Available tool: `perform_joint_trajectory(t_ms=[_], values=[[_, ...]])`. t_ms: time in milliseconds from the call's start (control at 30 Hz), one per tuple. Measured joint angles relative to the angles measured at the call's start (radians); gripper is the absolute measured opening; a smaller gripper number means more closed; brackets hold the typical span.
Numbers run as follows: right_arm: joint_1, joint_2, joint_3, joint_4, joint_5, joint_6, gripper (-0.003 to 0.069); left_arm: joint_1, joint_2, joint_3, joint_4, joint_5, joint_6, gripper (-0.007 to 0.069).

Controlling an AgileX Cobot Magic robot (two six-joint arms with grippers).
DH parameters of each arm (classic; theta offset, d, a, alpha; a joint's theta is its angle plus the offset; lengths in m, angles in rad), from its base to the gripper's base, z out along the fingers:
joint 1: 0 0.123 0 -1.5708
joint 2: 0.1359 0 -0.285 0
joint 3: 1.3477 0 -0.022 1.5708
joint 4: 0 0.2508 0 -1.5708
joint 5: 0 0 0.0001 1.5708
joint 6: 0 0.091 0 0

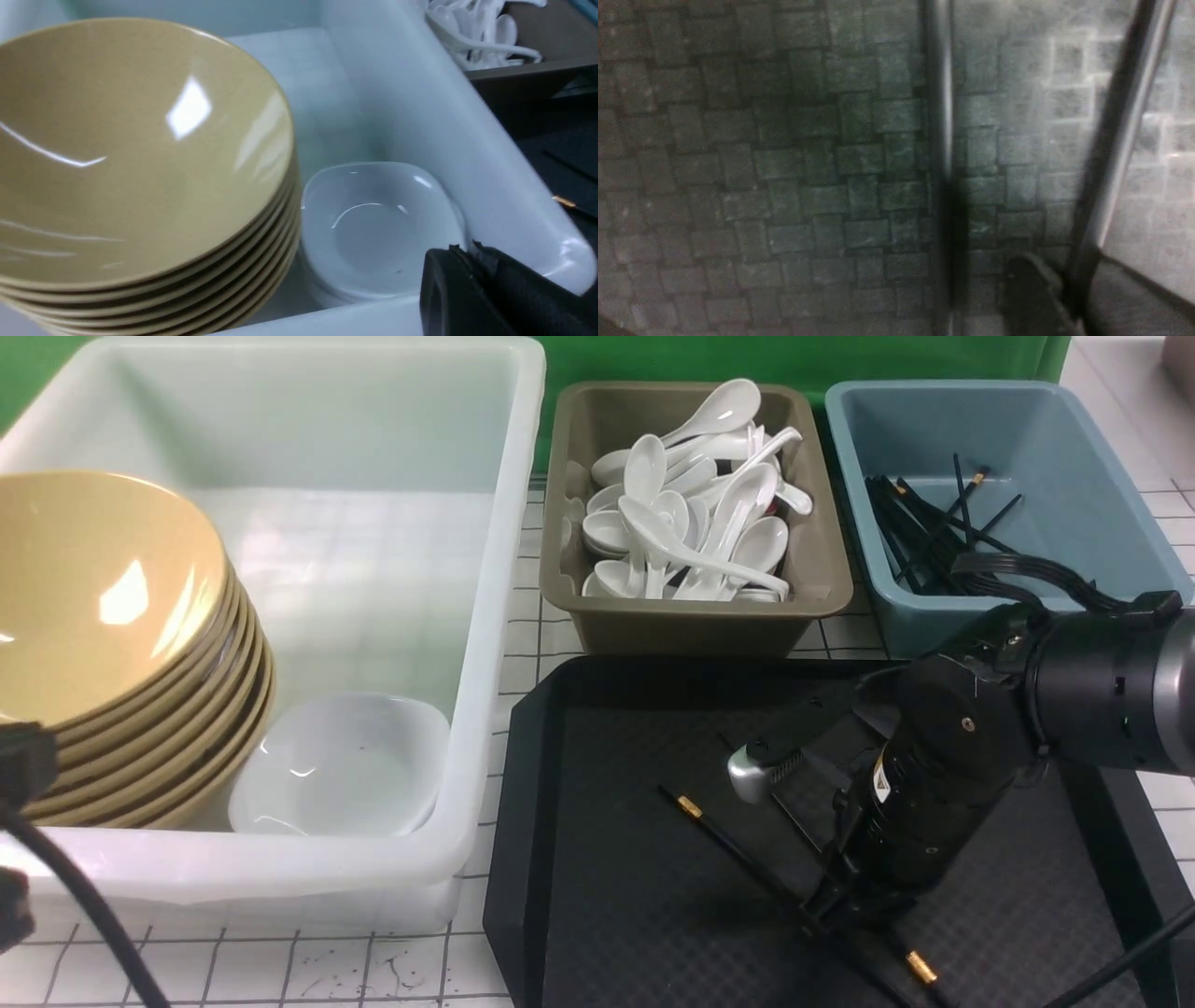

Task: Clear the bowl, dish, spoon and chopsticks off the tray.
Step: Use the right arm to grab a chopstick, then use the right arm to put a chopstick into the small storage box on the right

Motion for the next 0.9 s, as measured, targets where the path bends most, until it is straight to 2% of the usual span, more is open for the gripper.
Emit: perform_joint_trajectory(t_ms=[33, 67, 200, 300, 467, 567, 667, 800, 900], values=[[0.000, -0.001, 0.000, 0.002, 0.000, -0.012, 0.0090, 0.000, -0.007, 0.010, 0.027, 0.000, 0.000, -0.0006], [0.000, -0.002, 0.000, 0.002, 0.000, -0.017, 0.0082, 0.000, -0.013, 0.019, 0.048, 0.000, 0.000, -0.0006], [0.000, -0.029, 0.005, -0.002, 0.004, -0.031, 0.0083, 0.000, -0.026, 0.072, 0.107, -0.027, -0.003, -0.0006], [0.000, -0.164, 0.011, -0.020, 0.019, -0.041, 0.0083, 0.000, -0.044, 0.155, 0.113, -0.122, -0.027, -0.0006], [-0.036, -0.381, 0.006, -0.164, -0.081, -0.017, 0.0083, 0.000, -0.081, 0.270, 0.113, -0.285, -0.045, -0.0006], [-0.143, -0.408, -0.036, -0.211, -0.192, 0.009, 0.0083, 0.000, -0.098, 0.318, 0.113, -0.354, -0.056, -0.0006], [-0.302, -0.319, -0.122, -0.227, -0.353, 0.087, 0.0083, 0.000, -0.111, 0.354, 0.113, -0.406, -0.069, -0.0006], [-0.405, -0.149, -0.230, -0.230, -0.462, 0.166, 0.0083, 0.000, -0.114, 0.361, 0.113, -0.431, -0.070, -0.0006], [-0.447, 0.004, -0.349, -0.230, -0.463, 0.206, 0.0092, 0.000, -0.114, 0.362, 0.113, -0.437, -0.070, -0.0006]])
